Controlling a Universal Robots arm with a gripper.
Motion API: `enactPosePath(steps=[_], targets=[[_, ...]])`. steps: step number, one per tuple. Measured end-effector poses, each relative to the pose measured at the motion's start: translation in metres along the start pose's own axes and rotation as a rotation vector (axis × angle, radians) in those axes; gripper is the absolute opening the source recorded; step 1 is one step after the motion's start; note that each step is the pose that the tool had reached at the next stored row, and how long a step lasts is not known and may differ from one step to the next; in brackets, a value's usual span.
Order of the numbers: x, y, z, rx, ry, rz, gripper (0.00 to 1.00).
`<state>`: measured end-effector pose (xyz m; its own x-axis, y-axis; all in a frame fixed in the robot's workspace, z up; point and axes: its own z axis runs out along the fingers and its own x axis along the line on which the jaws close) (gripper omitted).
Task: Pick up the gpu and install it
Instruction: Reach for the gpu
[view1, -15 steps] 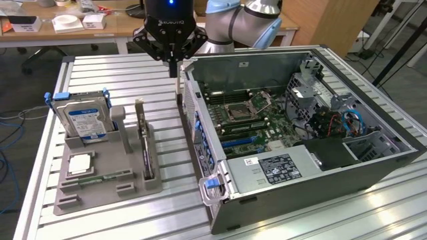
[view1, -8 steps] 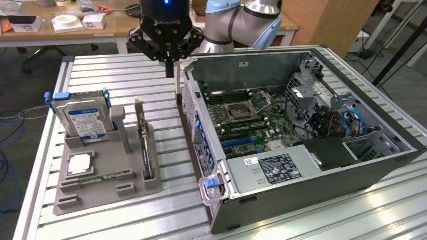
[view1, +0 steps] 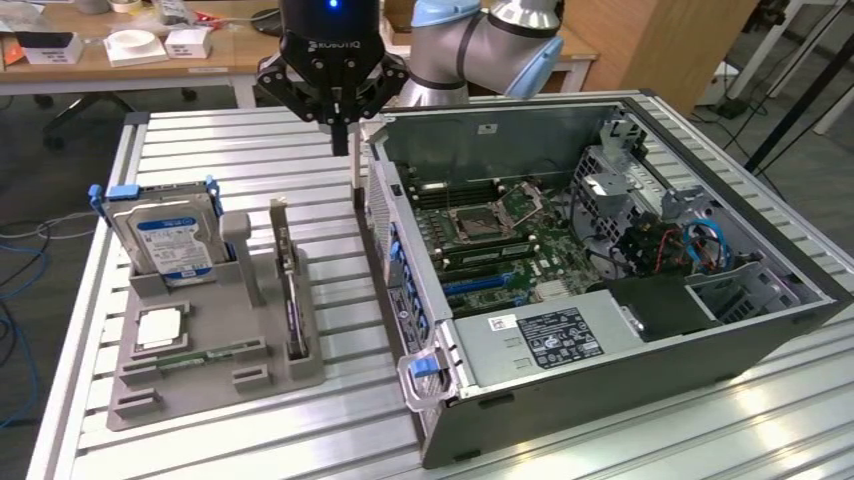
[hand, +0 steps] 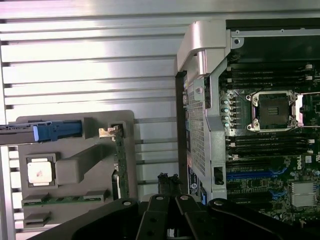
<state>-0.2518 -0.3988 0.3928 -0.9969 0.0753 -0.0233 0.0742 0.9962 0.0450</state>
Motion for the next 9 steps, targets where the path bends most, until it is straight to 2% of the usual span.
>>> enactPosePath(steps=[9], targets=[[0.0025, -0.0002, -0.0001, 0.0001, 0.0000, 0.000, 0.11]])
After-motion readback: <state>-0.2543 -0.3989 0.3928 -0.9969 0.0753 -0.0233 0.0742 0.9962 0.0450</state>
